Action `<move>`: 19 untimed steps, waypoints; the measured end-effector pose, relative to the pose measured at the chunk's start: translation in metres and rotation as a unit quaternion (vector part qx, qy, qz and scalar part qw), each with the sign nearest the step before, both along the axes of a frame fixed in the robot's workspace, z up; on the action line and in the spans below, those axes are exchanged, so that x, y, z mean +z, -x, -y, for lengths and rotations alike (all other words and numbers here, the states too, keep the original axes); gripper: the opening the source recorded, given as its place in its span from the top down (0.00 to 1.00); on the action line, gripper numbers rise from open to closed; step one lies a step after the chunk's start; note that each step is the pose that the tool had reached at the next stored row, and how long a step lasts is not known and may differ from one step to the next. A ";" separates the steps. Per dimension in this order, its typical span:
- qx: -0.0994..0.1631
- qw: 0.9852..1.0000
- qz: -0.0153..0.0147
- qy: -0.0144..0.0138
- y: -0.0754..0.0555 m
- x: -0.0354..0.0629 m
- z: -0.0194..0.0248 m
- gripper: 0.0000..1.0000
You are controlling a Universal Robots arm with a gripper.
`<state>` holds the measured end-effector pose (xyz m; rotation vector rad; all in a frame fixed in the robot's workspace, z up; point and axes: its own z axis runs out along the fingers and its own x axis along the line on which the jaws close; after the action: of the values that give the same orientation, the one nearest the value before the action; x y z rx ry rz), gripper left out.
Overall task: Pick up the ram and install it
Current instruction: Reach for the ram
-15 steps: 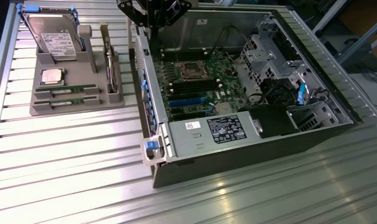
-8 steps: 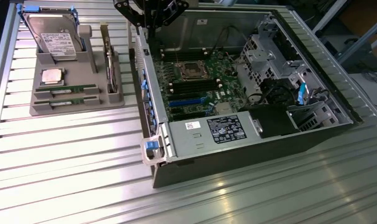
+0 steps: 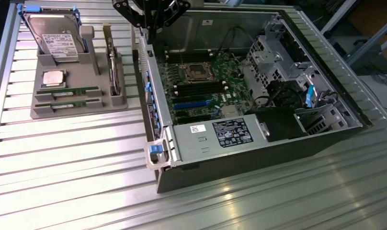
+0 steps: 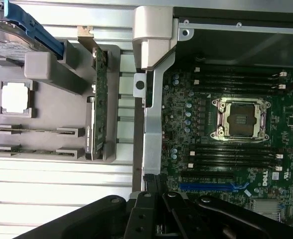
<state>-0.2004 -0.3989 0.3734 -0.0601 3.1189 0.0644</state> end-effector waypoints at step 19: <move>0.000 1.000 0.000 0.000 0.013 0.0000 0.0000 0.89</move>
<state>-0.2134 -0.3989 0.3733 -0.0601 3.1188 0.0644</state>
